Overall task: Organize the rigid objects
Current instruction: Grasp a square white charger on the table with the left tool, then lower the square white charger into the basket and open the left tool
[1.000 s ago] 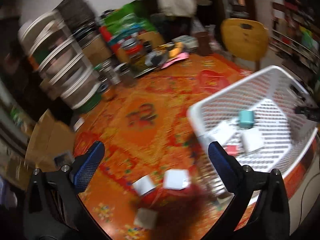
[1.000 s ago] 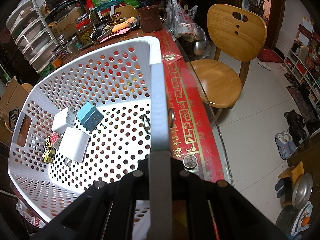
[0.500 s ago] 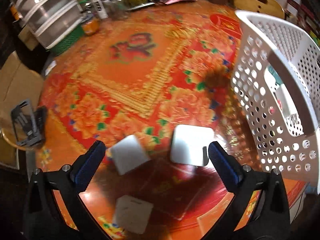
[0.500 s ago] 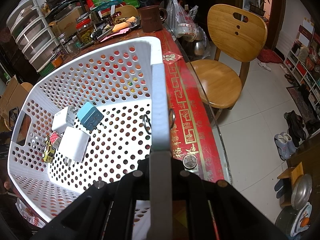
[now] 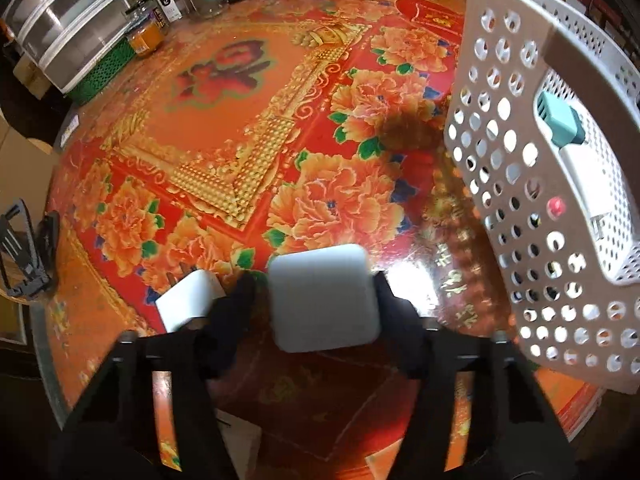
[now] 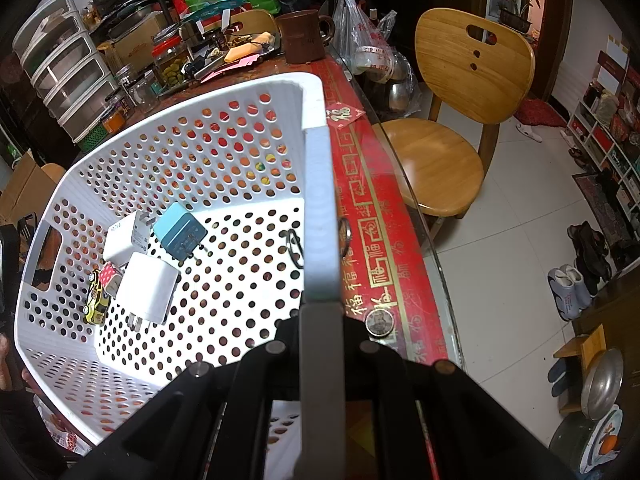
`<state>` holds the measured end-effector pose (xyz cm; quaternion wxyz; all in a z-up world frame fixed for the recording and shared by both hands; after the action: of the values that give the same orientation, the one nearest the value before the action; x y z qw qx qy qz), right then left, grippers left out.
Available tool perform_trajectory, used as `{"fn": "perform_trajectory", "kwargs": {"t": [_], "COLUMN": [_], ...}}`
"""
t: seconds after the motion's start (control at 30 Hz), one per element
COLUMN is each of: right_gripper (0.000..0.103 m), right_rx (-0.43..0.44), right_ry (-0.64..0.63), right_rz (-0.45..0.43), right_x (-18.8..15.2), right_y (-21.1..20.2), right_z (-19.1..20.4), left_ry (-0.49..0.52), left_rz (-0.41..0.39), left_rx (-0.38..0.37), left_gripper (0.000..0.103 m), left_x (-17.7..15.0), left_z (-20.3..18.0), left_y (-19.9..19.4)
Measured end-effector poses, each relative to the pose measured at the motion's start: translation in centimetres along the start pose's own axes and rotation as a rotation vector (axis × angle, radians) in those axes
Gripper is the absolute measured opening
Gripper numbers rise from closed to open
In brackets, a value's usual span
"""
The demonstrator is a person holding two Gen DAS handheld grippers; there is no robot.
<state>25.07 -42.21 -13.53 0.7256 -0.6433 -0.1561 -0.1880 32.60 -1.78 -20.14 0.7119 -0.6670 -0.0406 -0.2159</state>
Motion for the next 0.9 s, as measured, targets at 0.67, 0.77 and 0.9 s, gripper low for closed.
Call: {"fn": "perform_trajectory", "kwargs": {"t": [0.67,0.77,0.9], "right_gripper": [0.007,0.007,0.007], "right_rx": [0.0,-0.001,0.0], "right_ry": [-0.004,-0.004,-0.004], "right_rz": [0.0,0.0,0.0], "right_x": [-0.2,-0.2,-0.2], "right_y": [0.0,0.0,0.0], "right_z": [0.0,0.0,0.0], "left_ry": [0.03,0.076,0.163], "left_rz": [-0.284,-0.321,-0.345], "left_rx": [0.227,0.25,0.263], "left_gripper": [0.043,0.044,0.044], "left_x": [4.9,6.1,7.1], "left_z": [-1.1,-4.1,-9.4], "left_y": [-12.8,-15.1,-16.6]}}
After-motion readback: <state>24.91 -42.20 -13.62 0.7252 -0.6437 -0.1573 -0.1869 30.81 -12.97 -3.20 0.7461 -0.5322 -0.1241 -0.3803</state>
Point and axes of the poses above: each gripper's, at about its wrist camera, not at the fingertips, and y roughly the way its jaws point, z to its left, x to its top, the point moved 7 cm from there along y, roughly the way its jaws point, and after that the axes turned 2 degrees about -y, right-handed, at the moved point
